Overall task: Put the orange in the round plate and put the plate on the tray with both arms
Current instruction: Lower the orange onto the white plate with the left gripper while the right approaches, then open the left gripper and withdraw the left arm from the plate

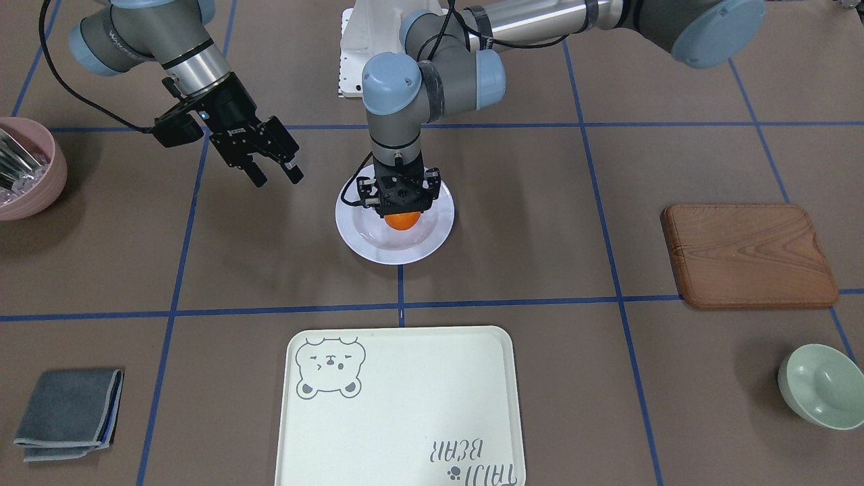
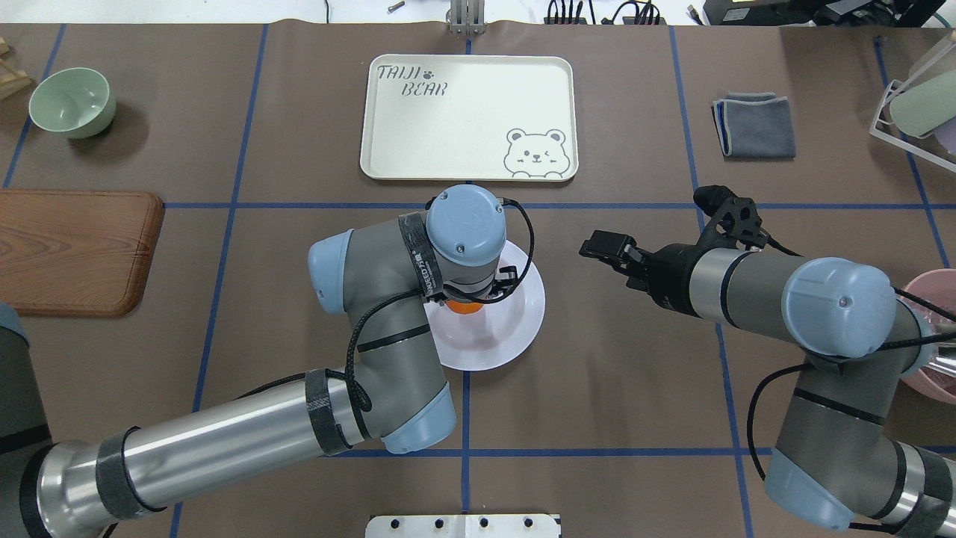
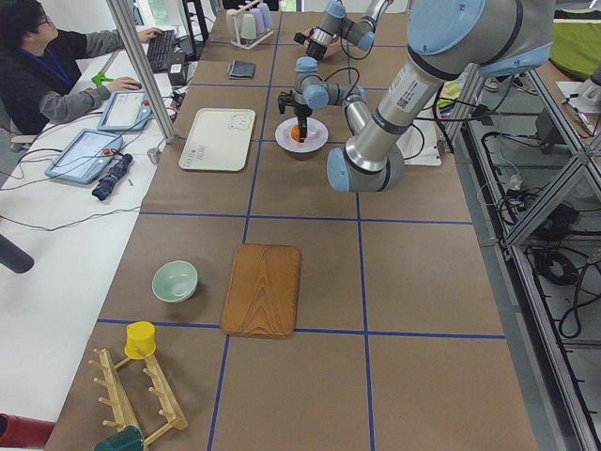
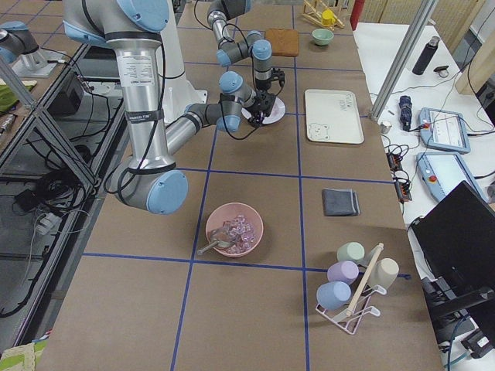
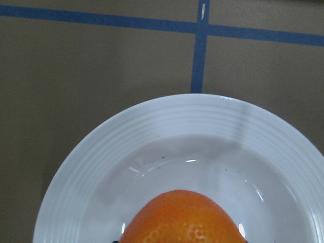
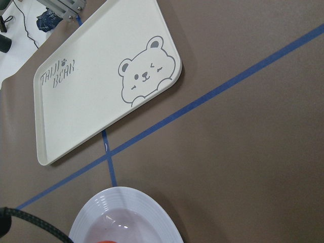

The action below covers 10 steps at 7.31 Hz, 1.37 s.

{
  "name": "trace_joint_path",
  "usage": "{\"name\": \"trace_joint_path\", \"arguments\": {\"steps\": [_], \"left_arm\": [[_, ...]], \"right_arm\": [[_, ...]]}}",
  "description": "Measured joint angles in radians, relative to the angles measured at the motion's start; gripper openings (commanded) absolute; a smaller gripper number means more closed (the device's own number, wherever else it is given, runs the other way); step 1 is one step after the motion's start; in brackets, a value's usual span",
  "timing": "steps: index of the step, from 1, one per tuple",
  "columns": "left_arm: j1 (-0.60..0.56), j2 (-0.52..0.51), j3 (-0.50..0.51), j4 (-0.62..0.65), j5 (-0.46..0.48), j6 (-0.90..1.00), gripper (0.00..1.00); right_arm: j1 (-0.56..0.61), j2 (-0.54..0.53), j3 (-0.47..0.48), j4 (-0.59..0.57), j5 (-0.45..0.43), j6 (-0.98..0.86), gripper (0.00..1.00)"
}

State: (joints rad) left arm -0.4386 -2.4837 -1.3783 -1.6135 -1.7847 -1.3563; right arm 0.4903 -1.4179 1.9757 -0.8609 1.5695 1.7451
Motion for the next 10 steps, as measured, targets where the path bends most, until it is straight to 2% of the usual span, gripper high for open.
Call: {"name": "trace_joint_path", "arguments": {"steps": [3,5,7,8,10], "left_arm": [[0.002,0.004,-0.027,-0.008,0.02,0.005,0.98],[-0.056,0.048,-0.153,0.045,-0.016,0.078,0.98],[-0.177,0.17,-0.354,0.212,-0.101,0.299,0.98],[-0.246,0.227,-0.437,0.305,-0.118,0.454,0.98],[-0.414,0.306,-0.506,0.428,-0.143,0.789,0.98]], "right_arm": [[-0.02,-0.001,-0.001,0.003,-0.021,0.005,1.0],[-0.036,-0.001,-0.002,0.004,-0.044,0.006,1.0],[-0.07,-0.001,-0.011,0.025,-0.095,0.027,1.0],[-0.094,-0.003,-0.039,0.081,-0.133,0.055,1.0],[-0.146,-0.004,-0.104,0.211,-0.224,0.123,1.0]]}}
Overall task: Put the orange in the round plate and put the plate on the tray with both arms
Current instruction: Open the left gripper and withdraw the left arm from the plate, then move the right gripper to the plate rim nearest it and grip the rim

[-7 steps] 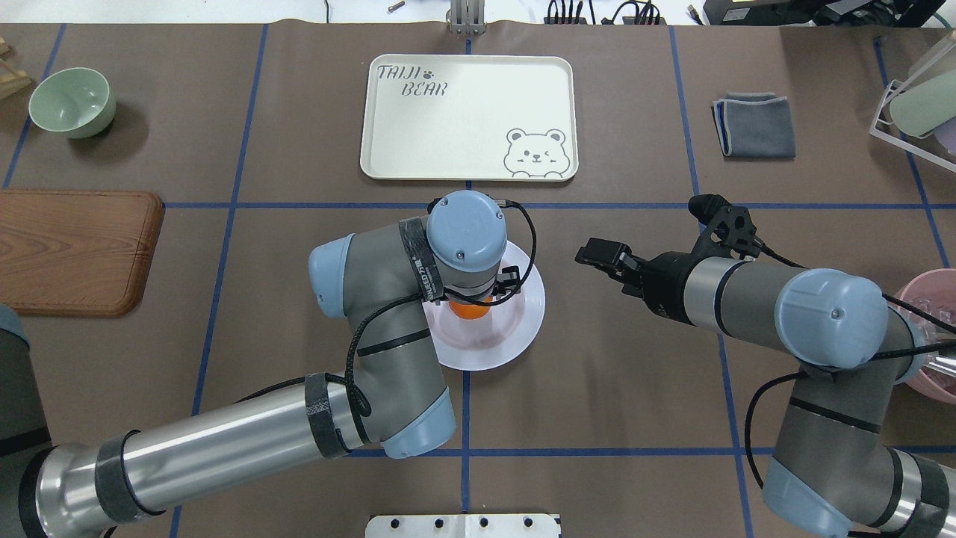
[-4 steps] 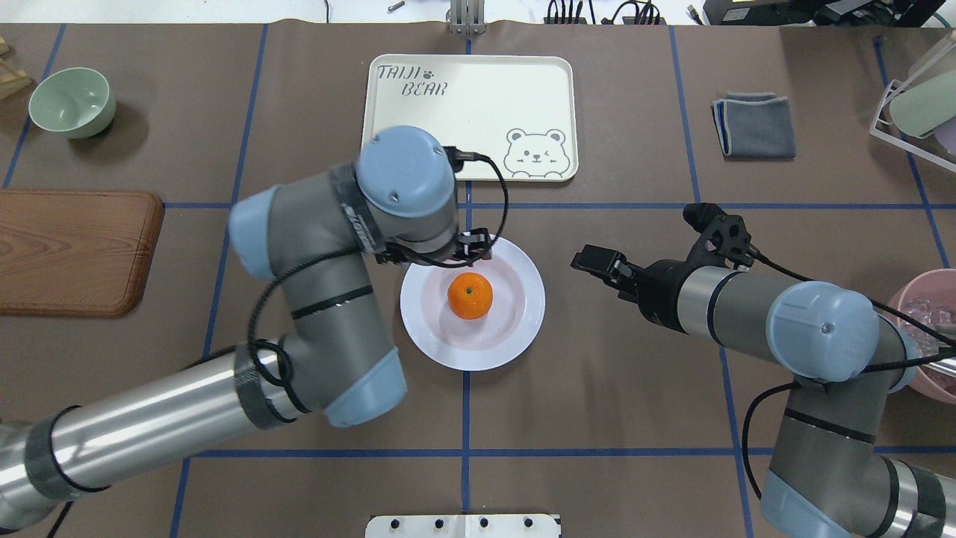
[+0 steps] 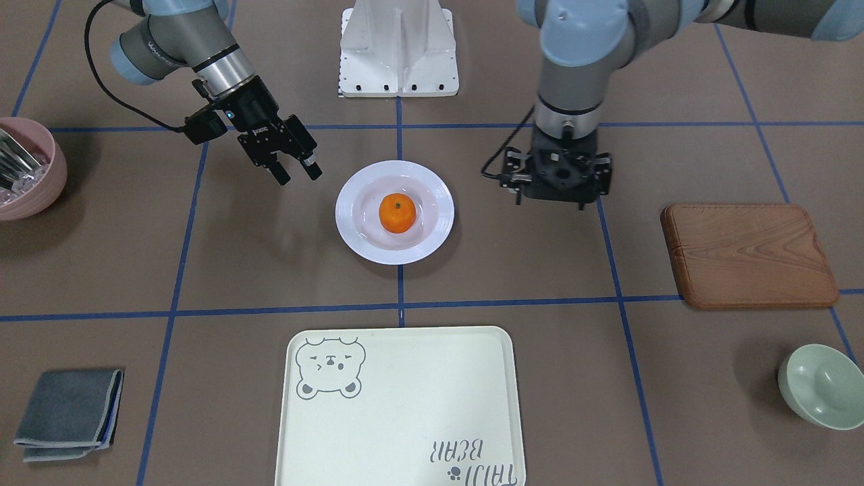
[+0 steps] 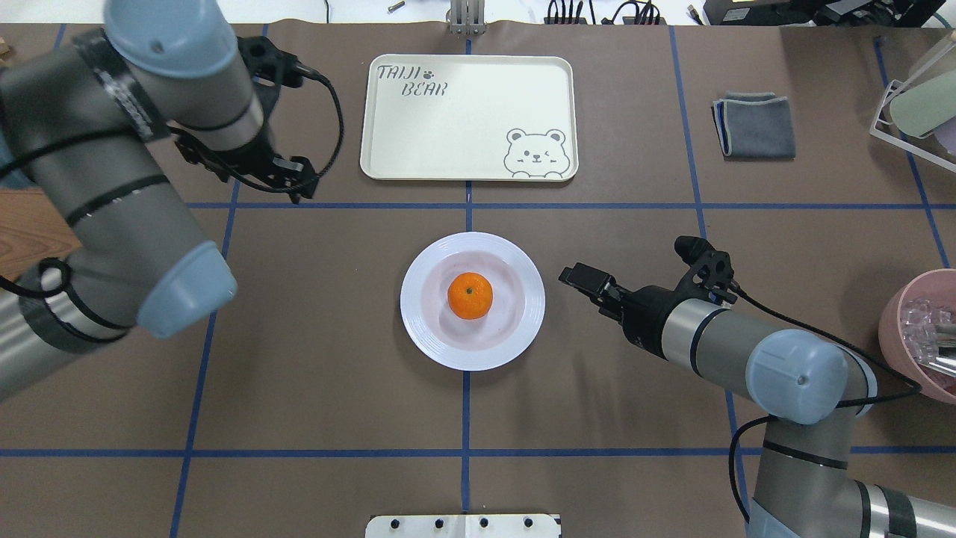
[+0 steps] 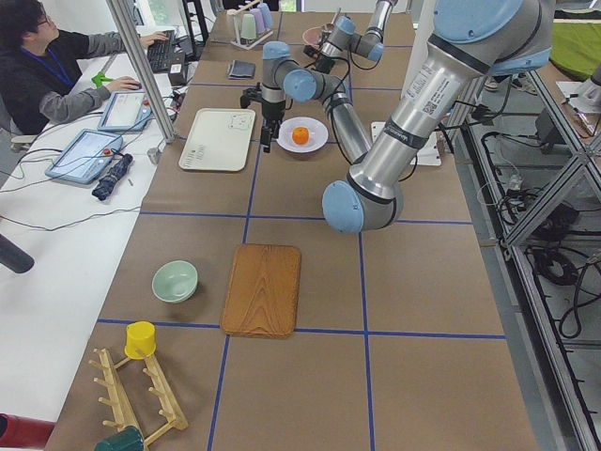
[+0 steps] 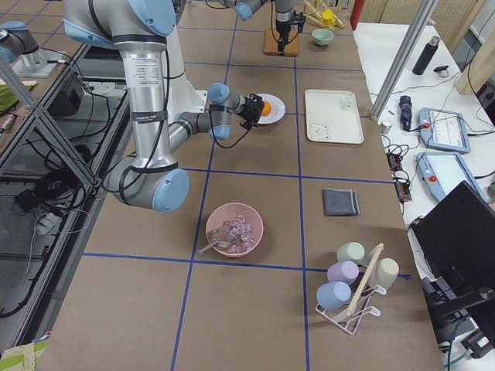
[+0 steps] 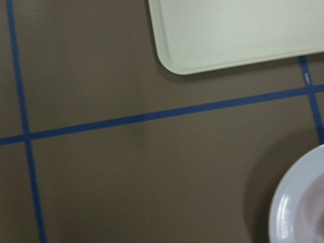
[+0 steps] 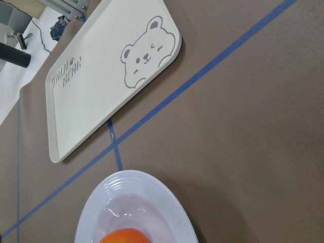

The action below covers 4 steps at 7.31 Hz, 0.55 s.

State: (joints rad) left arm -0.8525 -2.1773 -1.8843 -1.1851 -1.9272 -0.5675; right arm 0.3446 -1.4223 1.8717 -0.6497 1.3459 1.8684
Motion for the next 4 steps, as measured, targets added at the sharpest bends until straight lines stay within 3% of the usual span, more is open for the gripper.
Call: {"name": "trace_joint_path", "arguments": {"steps": [2,4], "left_arm": [[-0.242,0.137,0.007,0.027,-0.13,0.356,0.98],[-0.45,0.314,0.069,-0.061,-0.203,0.589,0.98]], "right_arm": [[-0.05,0.005,-0.018,0.056,-0.078,0.05,1.0],[-0.068,0.012,-0.019,0.063,-0.098,0.059,1.0]]}}
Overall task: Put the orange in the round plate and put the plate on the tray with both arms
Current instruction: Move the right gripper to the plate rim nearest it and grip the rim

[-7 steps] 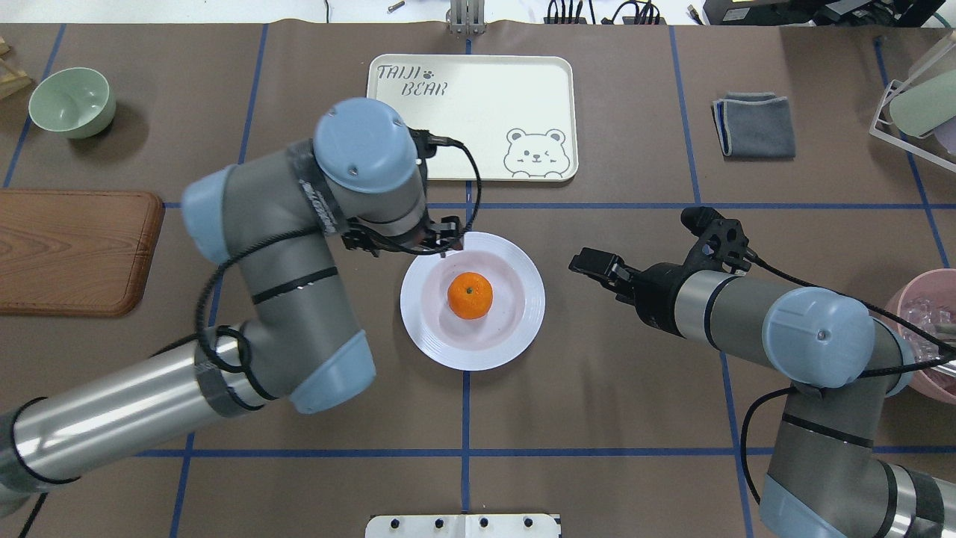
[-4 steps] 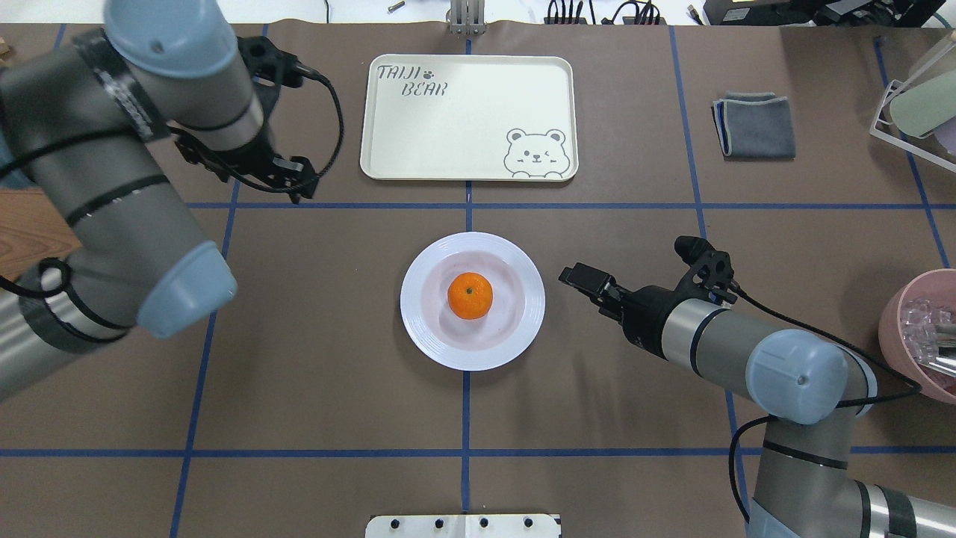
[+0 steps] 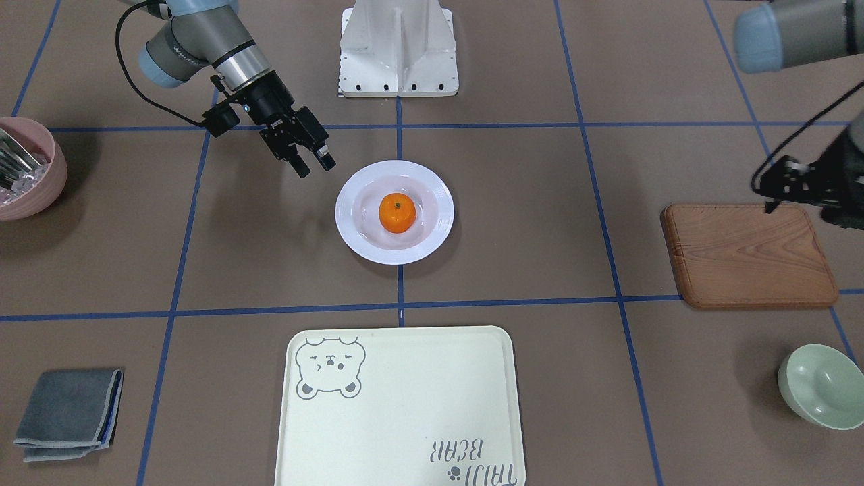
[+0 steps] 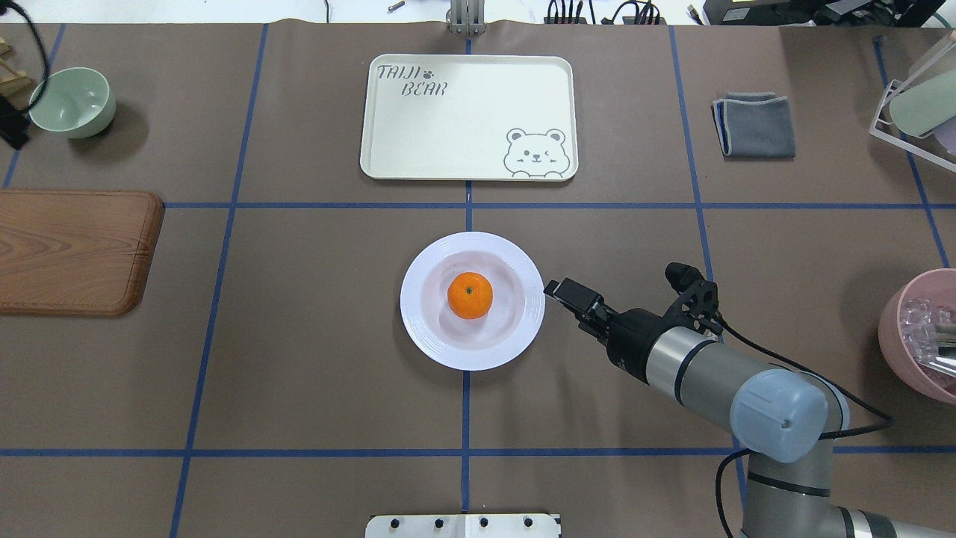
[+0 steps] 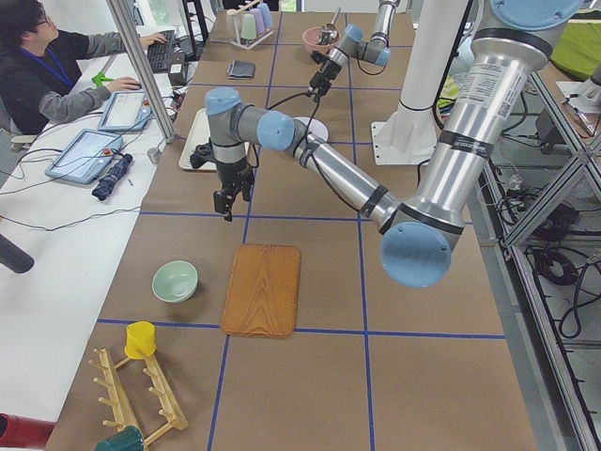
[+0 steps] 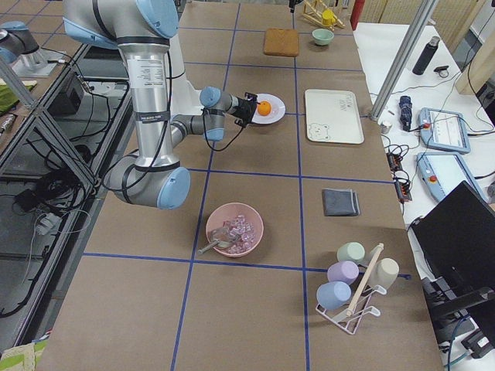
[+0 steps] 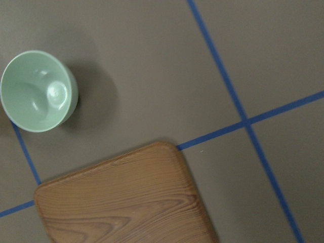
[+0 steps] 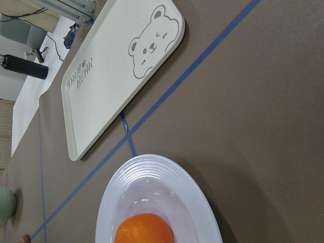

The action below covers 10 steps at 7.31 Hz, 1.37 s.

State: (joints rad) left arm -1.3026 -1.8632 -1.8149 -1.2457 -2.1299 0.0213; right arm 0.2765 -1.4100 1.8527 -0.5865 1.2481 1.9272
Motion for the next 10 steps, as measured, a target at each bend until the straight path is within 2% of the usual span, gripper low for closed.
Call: {"name": "trace_joint_path", "arguments": {"steps": [2,4,6,8,10], "left_arm": [[-0.19,0.093,0.127,-0.102,-0.114,0.067,0.98],[-0.279,0.16,0.181,-0.148,-0.183,0.112,0.98],[-0.301,0.183,0.186,-0.157,-0.197,0.12,0.98],[-0.303,0.187,0.188,-0.158,-0.198,0.12,0.98],[-0.303,0.188,0.188,-0.159,-0.199,0.119,0.98]], "right_arm": [[-0.005,0.002,0.0,-0.001,-0.002,0.001,1.0],[-0.015,0.002,-0.006,-0.008,-0.01,0.006,0.98],[-0.039,0.016,-0.019,-0.066,-0.02,0.053,0.97],[-0.062,0.079,-0.035,-0.175,-0.023,0.106,0.97],[-0.083,0.128,-0.07,-0.214,-0.027,0.143,0.94]]}}
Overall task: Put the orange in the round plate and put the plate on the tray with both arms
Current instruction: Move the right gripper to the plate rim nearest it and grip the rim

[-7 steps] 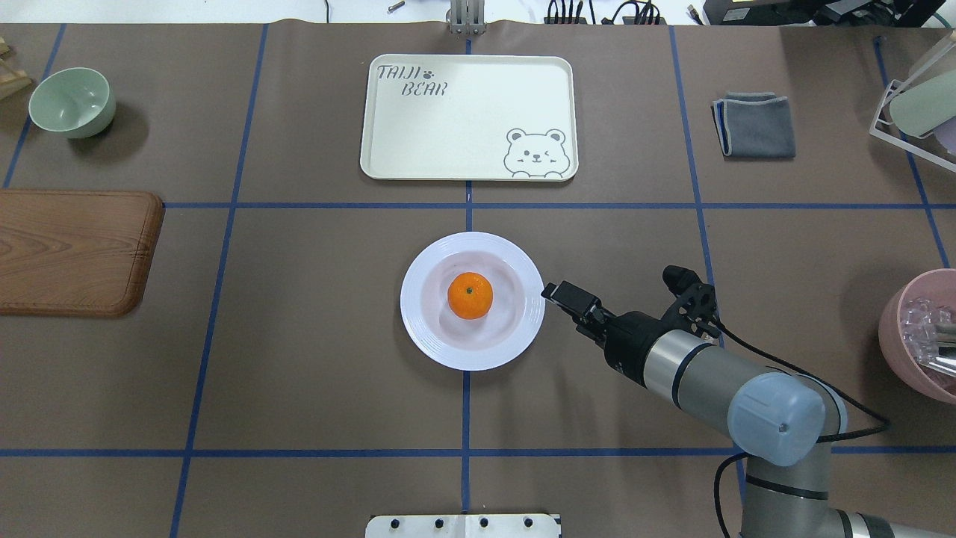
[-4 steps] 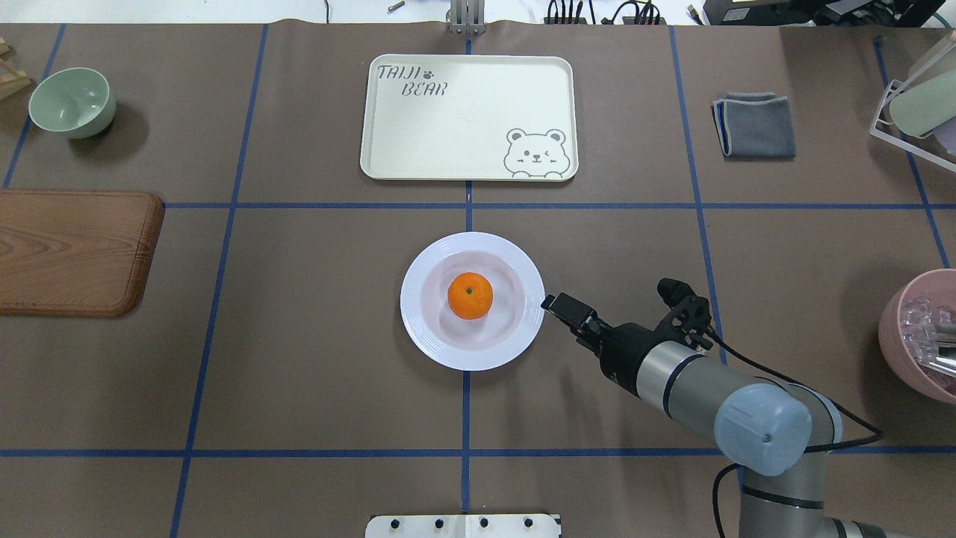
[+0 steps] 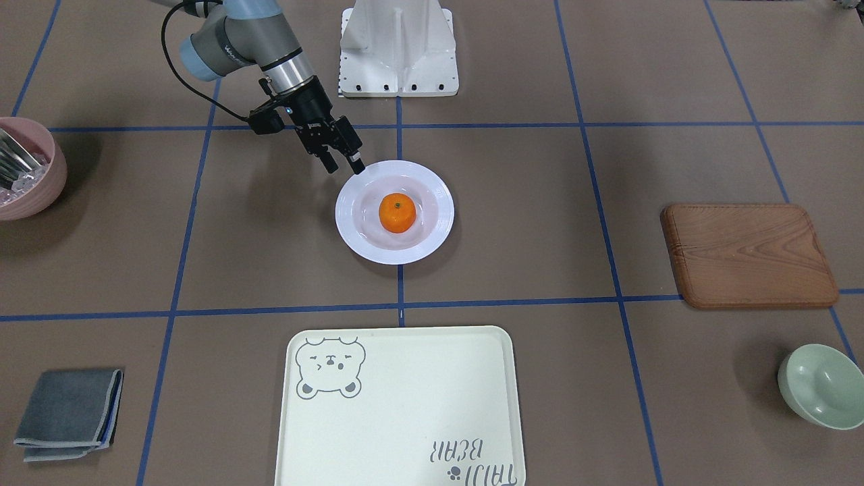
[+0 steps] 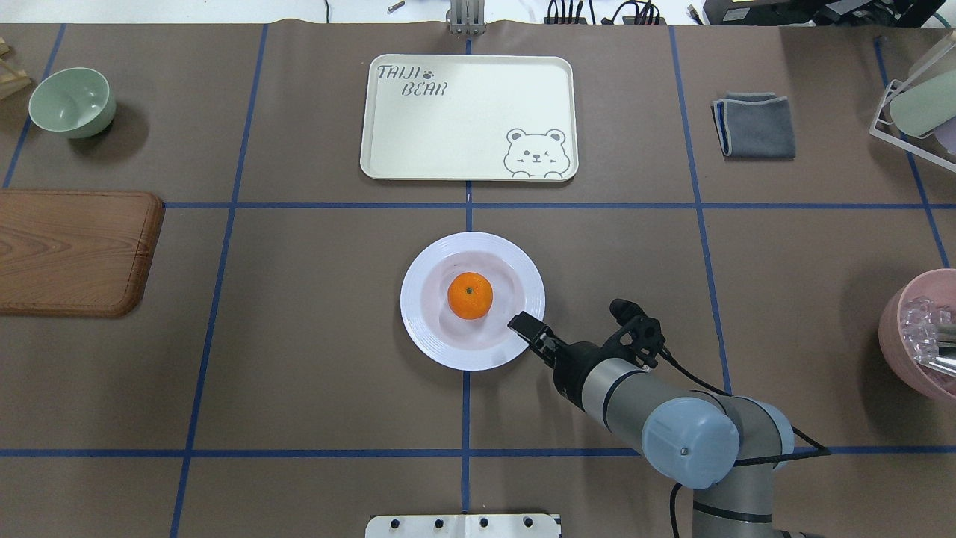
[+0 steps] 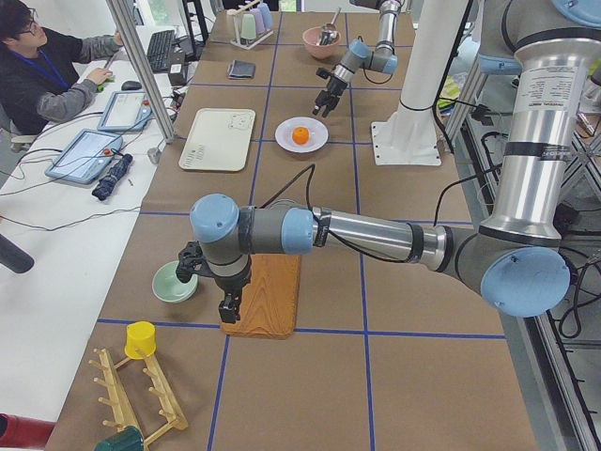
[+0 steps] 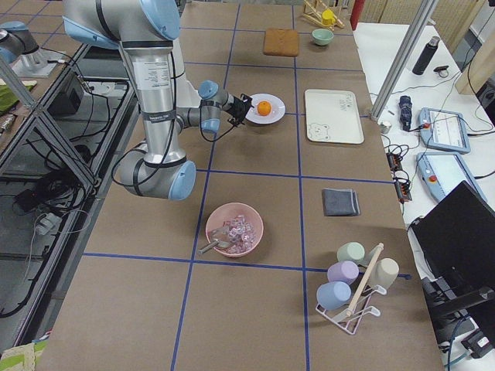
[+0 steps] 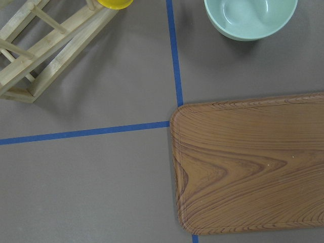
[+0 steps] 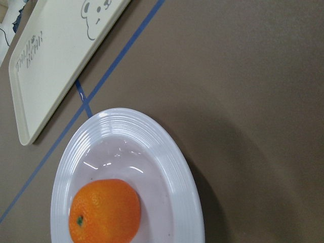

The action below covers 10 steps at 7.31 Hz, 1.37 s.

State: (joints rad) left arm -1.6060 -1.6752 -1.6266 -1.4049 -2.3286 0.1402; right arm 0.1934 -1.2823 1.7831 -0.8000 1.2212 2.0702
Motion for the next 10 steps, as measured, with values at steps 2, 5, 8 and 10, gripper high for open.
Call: {"name": "trace_joint_path", "arguments": {"steps": [2,5,8,10], "left_arm": [[0.0,0.003,-0.002,-0.001,0.0,-0.001,0.98],[0.0,0.006,-0.001,-0.002,0.0,0.0,0.98],[0.001,0.004,-0.001,-0.002,0.0,-0.001,0.98],[0.001,0.003,-0.002,-0.002,0.0,-0.001,0.98]], "right_arm": [[-0.01,0.052,-0.036,-0.005,-0.015,0.036,0.91],[-0.011,0.068,-0.048,-0.006,-0.023,0.074,0.89],[-0.007,0.068,-0.056,-0.007,-0.025,0.078,0.88],[-0.004,0.068,-0.066,-0.01,-0.025,0.077,0.84]]}}
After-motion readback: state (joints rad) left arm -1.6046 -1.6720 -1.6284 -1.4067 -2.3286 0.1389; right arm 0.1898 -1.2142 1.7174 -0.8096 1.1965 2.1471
